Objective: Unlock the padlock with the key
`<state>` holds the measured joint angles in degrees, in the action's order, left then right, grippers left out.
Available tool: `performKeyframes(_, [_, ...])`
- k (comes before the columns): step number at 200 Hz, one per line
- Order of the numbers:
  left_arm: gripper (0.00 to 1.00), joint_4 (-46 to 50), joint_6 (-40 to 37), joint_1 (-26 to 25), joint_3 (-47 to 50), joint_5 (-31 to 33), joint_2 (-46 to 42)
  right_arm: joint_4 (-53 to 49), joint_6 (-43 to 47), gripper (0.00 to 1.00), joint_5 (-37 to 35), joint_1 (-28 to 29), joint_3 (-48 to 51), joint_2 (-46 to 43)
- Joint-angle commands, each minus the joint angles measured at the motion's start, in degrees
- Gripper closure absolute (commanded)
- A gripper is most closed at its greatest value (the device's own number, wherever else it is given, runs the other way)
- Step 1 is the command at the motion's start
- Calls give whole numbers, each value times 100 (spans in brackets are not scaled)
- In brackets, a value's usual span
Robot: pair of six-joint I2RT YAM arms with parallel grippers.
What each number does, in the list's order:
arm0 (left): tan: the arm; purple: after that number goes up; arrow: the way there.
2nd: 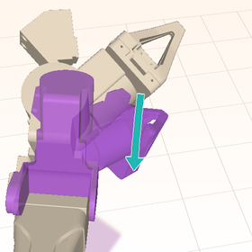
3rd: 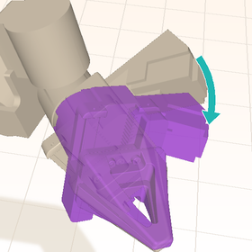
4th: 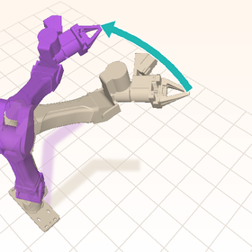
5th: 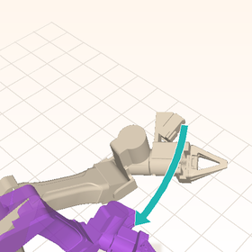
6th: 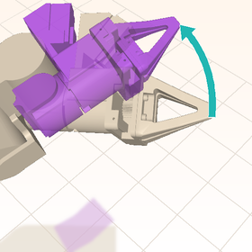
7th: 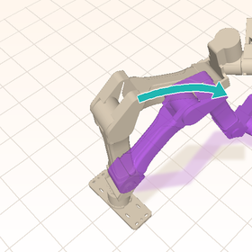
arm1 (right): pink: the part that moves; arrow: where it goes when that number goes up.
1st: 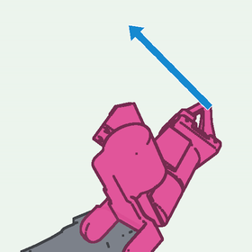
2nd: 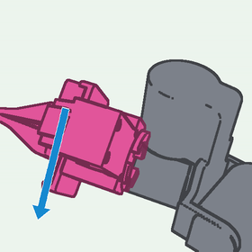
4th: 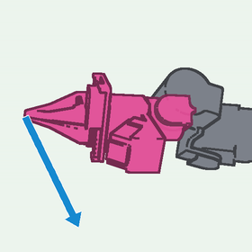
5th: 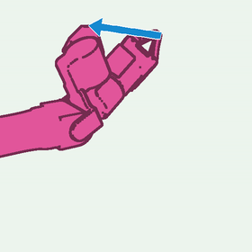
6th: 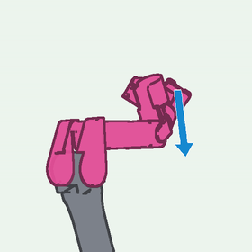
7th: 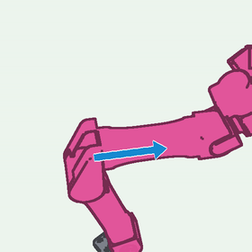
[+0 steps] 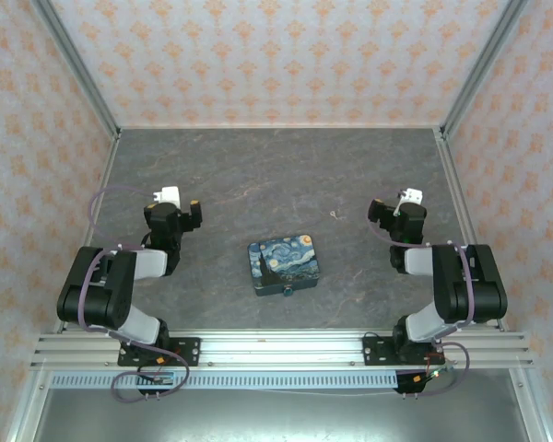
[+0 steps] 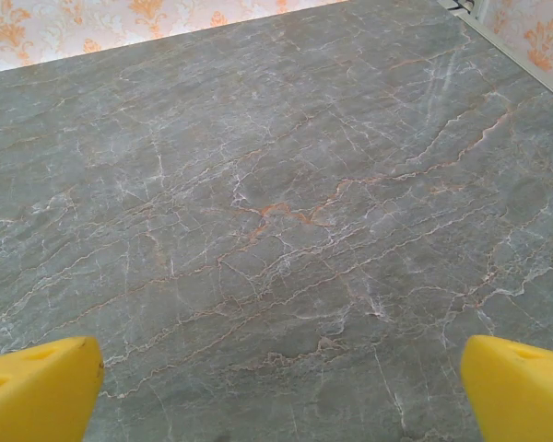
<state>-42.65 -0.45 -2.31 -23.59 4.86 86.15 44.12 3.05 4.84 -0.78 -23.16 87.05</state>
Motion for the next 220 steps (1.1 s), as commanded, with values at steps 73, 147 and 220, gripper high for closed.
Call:
performKeyframes(73, [0,38,-21,-25,-101,32,-37,-10,-46,1,-98,34,-104,14])
performKeyframes(147, [0,238,39,-24,-159,100,-171,24,-116,1,-120,-6,-57,-51])
performKeyframes(220, [0,3455,1123,-81,-1171,-499,-2302,-3359,-1089,0,540,-56,-947,-2086])
